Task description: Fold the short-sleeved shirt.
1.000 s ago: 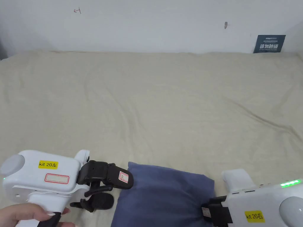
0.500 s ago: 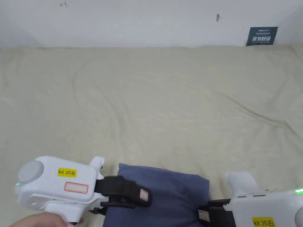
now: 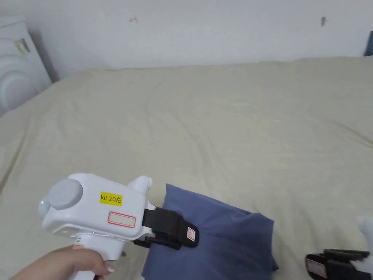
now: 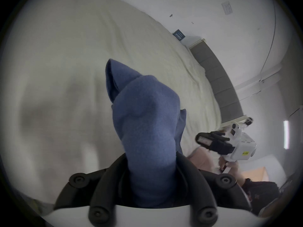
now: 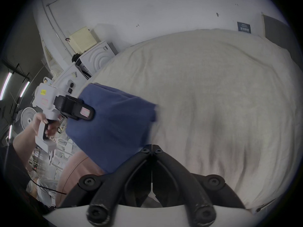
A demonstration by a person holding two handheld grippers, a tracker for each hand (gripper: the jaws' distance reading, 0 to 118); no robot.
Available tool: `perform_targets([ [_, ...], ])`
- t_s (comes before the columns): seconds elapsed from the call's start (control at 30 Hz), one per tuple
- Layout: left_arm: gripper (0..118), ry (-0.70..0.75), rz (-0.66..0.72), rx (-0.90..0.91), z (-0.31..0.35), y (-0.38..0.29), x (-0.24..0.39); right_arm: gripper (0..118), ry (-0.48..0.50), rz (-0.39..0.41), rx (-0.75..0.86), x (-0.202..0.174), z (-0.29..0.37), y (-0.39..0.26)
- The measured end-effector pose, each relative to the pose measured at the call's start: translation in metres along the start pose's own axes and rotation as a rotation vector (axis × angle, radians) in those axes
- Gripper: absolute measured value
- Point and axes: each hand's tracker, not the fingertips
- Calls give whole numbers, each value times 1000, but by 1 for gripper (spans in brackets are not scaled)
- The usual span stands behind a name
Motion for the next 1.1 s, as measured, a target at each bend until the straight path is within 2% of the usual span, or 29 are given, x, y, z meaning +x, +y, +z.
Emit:
perform_targets([
  [0.07,22,112,3,71,51,0,-19,0,-6,21,20,-10,2,0],
  [0.17,22,275,81,169,117,0,-57,0,10,20,18,-21,1,1],
  [0.23,22,425,88,183,154,6,-86,0,26,13,2,-29,-2,0],
  [0.37,22,607,64,110,189,19,-138,0,20,48,-37,-48,-12,0],
  [0.53,24,735,173,94,193,11,-189,0,23,68,-70,-66,-22,4],
  [0.57,34,744,173,104,191,7,-191,0,30,61,-71,-67,-22,5],
  [0.6,63,733,184,113,188,2,-194,0,45,46,-71,-68,-22,6],
  [0.63,89,786,181,143,188,-2,-195,0,57,33,-69,-68,-22,7],
  [0.67,110,821,189,160,189,-4,-194,0,61,26,-65,-63,-22,8],
  [0.7,117,829,200,195,194,-7,-192,0,58,23,-57,-61,-21,9],
  [0.8,116,928,174,334,208,-13,-170,0,32,22,-30,-54,-17,12],
  [0.9,116,848,147,474,220,-17,-142,0,20,0,7,-43,-7,13],
  [0.93,115,816,116,505,215,-20,-123,0,11,-3,27,-38,-2,13],
  [0.97,109,778,86,518,210,-23,-106,0,-2,-4,47,-35,3,13],
  [1.03,58,663,22,546,184,-33,-61,0,-47,6,91,-28,14,16],
  [1.07,27,628,-20,555,170,-38,-42,0,-63,8,112,-25,19,17],
  [1.1,4,598,-77,558,149,-44,-20,0,-69,1,133,-22,25,18],
])
